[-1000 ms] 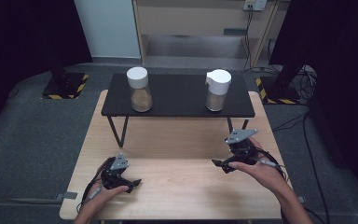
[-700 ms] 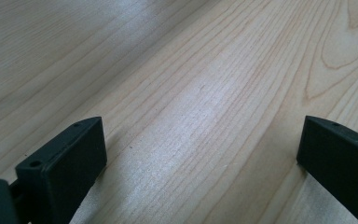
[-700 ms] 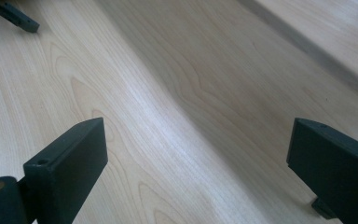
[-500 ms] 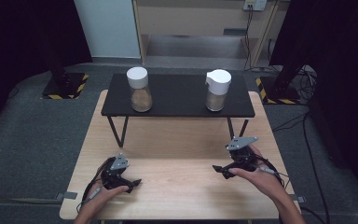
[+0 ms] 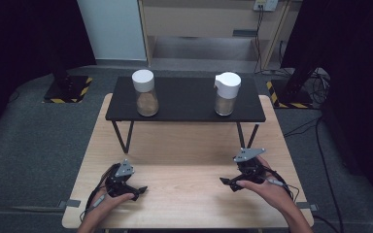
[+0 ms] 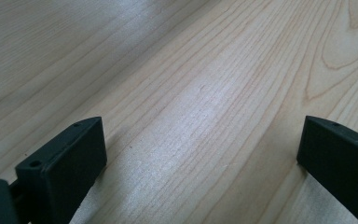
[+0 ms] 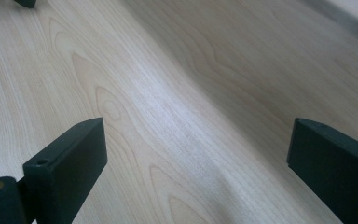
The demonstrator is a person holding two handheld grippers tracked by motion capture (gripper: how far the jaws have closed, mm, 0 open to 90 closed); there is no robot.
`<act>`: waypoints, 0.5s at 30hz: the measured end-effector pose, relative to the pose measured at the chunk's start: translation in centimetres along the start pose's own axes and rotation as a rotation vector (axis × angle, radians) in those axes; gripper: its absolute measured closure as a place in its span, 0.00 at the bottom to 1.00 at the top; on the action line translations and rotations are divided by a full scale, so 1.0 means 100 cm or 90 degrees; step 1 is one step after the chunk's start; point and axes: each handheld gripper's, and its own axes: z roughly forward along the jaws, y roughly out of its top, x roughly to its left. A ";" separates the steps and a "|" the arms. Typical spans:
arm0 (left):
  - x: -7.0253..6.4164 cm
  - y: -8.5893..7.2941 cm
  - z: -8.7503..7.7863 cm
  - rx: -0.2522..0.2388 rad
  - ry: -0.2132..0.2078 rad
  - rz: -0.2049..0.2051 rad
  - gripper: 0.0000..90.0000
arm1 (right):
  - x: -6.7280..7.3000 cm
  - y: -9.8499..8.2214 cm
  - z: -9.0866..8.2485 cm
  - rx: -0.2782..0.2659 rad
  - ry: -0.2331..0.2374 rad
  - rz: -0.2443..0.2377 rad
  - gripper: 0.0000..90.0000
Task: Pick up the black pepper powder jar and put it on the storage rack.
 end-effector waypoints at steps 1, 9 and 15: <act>0.000 0.000 0.000 0.000 0.000 0.000 0.00 | 0.001 -0.001 0.001 0.001 0.000 -0.001 0.06; 0.000 0.000 0.000 0.000 0.000 0.000 0.00 | 0.003 -0.008 0.012 0.000 0.010 0.004 0.06; 0.000 0.000 0.000 0.000 0.000 0.000 0.00 | 0.005 -0.015 0.020 0.001 0.015 0.008 0.06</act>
